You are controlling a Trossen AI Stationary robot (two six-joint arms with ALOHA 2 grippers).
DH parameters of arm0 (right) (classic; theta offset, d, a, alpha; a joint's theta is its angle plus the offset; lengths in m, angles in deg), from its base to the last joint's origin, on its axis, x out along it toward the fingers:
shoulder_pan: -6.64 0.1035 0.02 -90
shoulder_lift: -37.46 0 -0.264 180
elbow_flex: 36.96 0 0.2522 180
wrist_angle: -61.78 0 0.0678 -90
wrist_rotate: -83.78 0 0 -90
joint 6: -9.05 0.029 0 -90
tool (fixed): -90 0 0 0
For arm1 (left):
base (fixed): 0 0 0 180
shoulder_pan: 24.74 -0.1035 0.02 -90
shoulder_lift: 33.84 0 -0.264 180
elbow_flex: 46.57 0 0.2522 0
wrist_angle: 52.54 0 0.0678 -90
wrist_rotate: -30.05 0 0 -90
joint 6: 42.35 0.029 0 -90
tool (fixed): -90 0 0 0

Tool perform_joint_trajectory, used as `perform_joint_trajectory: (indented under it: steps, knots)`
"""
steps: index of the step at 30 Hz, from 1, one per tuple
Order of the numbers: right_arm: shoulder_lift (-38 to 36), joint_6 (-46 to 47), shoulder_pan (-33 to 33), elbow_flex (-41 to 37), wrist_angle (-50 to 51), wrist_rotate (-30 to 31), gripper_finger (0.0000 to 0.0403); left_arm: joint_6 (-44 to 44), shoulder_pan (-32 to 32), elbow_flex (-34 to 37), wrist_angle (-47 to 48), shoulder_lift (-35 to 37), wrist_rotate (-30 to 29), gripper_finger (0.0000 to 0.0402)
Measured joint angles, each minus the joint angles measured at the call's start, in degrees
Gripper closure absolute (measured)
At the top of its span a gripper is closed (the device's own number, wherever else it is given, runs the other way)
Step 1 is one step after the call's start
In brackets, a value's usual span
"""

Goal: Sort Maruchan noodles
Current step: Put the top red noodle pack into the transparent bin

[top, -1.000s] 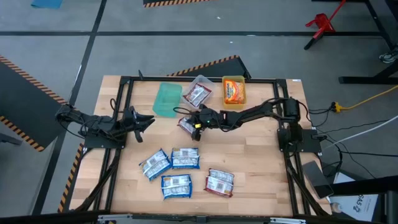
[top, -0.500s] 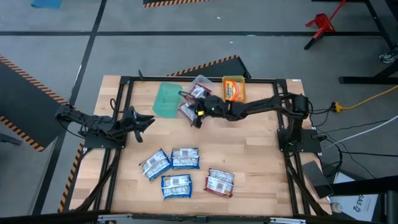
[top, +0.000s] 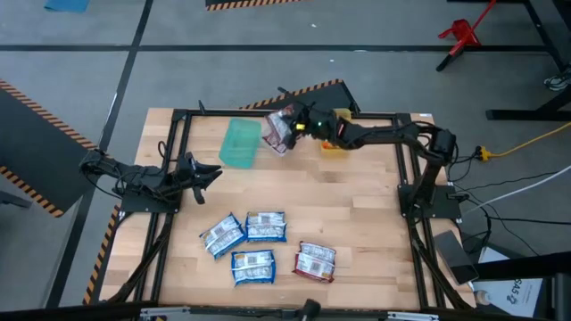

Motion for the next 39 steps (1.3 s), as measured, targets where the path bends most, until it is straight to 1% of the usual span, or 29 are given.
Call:
perform_joint_trajectory:
  steps: [4,8,10,12,17,22,25,27,29,32,34,36,39]
  knots:
    - [0.3,-6.1,-3.2,0.0,1.5,-5.4,0.0403,0.6,0.0,0.0,0.0,0.0,0.0,0.0311]
    - [0.3,-9.7,-6.2,0.0,4.3,-15.2,0.0403,0.9,0.0,0.0,0.0,0.0,0.0,0.0311]
    - [0.3,-12.5,-7.1,0.8,7.3,-18.1,0.0403,0.9,0.0,0.0,0.0,0.0,0.0,0.0311]
    - [0.3,-16.3,-7.5,3.1,12.5,-19.5,0.0403,0.9,0.0,0.0,0.0,0.0,0.0,0.0311]
    - [0.3,-24.6,-7.7,9.6,22.4,-18.8,0.0403,0.9,0.0,0.0,0.0,0.0,-0.4,0.0311]
    - [0.3,-23.5,-7.6,12.7,24.5,-16.2,0.0402,0.9,0.0,0.0,0.0,0.0,-0.4,0.0311]
    - [0.3,-23.3,-7.6,13.5,26.9,-14.7,0.0393,0.9,0.0,0.0,0.0,0.0,-0.4,0.0311]
    - [0.3,-23.3,-7.6,13.6,29.0,-14.5,0.0377,0.9,0.0,0.0,0.0,0.0,-0.4,0.0311]
    - [0.4,-23.3,-7.6,13.5,30.9,-14.4,0.035,0.9,0.0,0.0,0.0,0.0,-0.4,0.0311]
    - [1.7,-22.5,-7.6,13.4,31.1,-14.5,0.0306,0.9,0.0,0.0,0.0,0.0,-0.4,0.0311]
    - [3.2,-21.3,-7.6,13.4,29.5,-14.4,0.0285,0.9,0.0,0.0,0.0,0.0,-0.4,0.0311]
    - [4.9,-19.9,-7.6,13.4,28.8,-14.4,0.0271,0.8,0.0,0.0,0.0,0.0,-0.2,0.0311]
    - [7.4,-18.3,-7.6,13.4,28.4,-14.6,0.0264,0.4,0.0,0.0,0.0,0.0,0.1,0.0311]
